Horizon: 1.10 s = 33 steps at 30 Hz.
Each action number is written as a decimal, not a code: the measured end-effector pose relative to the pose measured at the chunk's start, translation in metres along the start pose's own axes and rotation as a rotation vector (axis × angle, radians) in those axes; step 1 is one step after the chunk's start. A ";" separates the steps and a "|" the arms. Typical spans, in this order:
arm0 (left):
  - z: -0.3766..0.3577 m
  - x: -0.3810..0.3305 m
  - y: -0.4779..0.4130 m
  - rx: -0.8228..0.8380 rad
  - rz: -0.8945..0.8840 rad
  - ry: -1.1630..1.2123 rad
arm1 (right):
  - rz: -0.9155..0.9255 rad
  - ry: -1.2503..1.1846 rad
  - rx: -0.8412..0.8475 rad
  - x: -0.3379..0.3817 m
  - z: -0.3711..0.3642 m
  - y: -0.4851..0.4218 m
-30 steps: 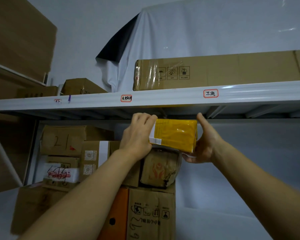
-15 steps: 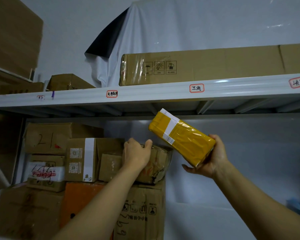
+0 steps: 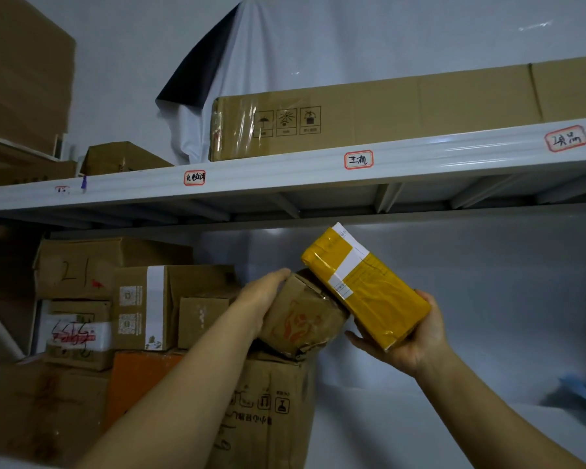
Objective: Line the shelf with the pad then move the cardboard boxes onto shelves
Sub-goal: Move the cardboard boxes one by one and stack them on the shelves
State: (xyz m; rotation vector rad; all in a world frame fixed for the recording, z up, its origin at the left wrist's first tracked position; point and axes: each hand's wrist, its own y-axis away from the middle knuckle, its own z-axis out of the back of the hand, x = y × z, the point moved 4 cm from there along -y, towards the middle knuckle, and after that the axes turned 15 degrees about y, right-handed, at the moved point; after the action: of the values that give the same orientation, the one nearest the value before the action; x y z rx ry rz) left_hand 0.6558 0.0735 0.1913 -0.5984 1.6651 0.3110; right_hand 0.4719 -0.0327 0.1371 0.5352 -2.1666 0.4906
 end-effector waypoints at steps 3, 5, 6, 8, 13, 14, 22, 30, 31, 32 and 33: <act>-0.011 -0.004 0.008 0.105 -0.020 -0.094 | -0.031 -0.041 -0.020 -0.004 0.009 0.003; -0.017 -0.010 0.015 0.134 -0.010 -0.180 | -0.042 -0.079 -0.023 -0.007 0.014 0.003; -0.018 -0.013 0.021 0.136 0.003 -0.224 | -0.046 -0.095 -0.024 -0.009 0.016 0.003; -0.018 -0.016 0.027 0.120 0.045 -0.309 | -0.048 -0.122 -0.031 -0.013 0.019 0.005; -0.020 -0.011 0.032 0.116 0.140 -0.351 | -0.059 -0.196 -0.021 -0.024 0.027 0.009; -0.022 -0.009 0.032 0.110 0.133 -0.319 | -0.055 -0.203 -0.022 -0.025 0.029 0.011; -0.024 0.009 0.047 0.086 0.071 -0.093 | -0.031 -0.164 -0.080 -0.018 0.065 0.057; -0.010 0.028 0.110 0.166 -0.022 0.021 | 0.018 -0.051 -0.108 -0.012 0.090 0.152; -0.008 0.032 0.122 0.175 -0.028 0.030 | 0.021 -0.041 -0.119 -0.014 0.091 0.165; -0.006 0.036 0.132 0.177 -0.035 0.044 | 0.023 -0.017 -0.131 -0.017 0.092 0.178; -0.002 0.042 0.142 0.185 -0.039 0.061 | 0.028 -0.004 -0.145 -0.021 0.092 0.193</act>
State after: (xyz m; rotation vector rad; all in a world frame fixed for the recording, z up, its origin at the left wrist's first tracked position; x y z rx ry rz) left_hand 0.5723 0.1812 0.1324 -0.5053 1.7162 0.1099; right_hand 0.3235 0.0847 0.0365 0.4270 -2.1962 0.3440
